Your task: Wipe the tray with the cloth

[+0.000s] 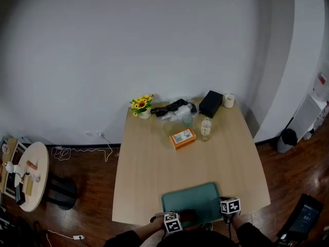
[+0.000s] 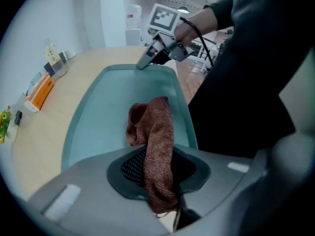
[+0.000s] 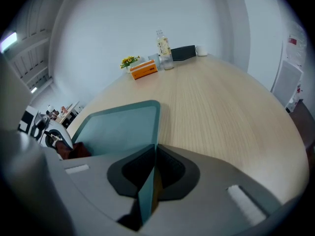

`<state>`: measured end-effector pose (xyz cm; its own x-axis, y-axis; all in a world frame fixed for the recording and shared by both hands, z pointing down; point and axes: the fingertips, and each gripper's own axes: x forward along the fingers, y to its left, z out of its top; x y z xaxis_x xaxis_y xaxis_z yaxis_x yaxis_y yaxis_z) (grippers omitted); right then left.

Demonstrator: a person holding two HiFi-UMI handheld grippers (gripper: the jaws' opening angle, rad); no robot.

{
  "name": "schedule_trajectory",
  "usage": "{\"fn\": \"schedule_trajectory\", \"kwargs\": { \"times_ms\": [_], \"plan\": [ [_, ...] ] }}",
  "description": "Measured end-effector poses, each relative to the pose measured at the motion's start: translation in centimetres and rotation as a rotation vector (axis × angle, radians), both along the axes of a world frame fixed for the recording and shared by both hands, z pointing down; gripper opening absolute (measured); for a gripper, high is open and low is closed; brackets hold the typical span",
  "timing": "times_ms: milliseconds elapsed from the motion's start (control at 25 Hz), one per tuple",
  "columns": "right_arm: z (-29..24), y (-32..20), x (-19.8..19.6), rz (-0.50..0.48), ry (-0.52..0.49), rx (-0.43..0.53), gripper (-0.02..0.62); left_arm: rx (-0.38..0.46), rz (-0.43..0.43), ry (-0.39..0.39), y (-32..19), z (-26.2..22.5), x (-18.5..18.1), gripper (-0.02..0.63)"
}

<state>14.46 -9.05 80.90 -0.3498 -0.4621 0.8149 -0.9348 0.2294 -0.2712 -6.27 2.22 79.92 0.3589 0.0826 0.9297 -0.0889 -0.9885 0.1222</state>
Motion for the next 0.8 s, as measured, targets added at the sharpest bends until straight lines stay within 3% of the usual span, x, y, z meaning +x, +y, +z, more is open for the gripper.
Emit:
{"fn": "schedule_trajectory", "kwargs": {
  "times_ms": [200,400,560,680,800],
  "plan": [
    [-0.2,-0.7,-0.3,-0.013,0.006,0.000,0.014,-0.012,0.024,-0.004,-0.3,0.0,0.0,0.074],
    [-0.2,-1.1,-0.5,-0.021,-0.014,0.006,0.013,0.159,-0.041,-0.056,-11.8,0.6,0.0,0.074],
    [-0.2,-1.6,-0.5,-0.019,-0.027,0.021,0.015,0.156,-0.129,-0.078,-18.7,-0.1,1.0,0.074],
    [-0.2,-1.6,-0.1,-0.005,-0.043,0.021,0.017,0.168,-0.088,-0.096,-18.2,0.0,2.2,0.074],
    [0.0,-1.3,0.2,0.002,-0.051,0.020,0.017,0.159,-0.029,-0.077,-14.5,0.5,3.7,0.074]
  ]
}}
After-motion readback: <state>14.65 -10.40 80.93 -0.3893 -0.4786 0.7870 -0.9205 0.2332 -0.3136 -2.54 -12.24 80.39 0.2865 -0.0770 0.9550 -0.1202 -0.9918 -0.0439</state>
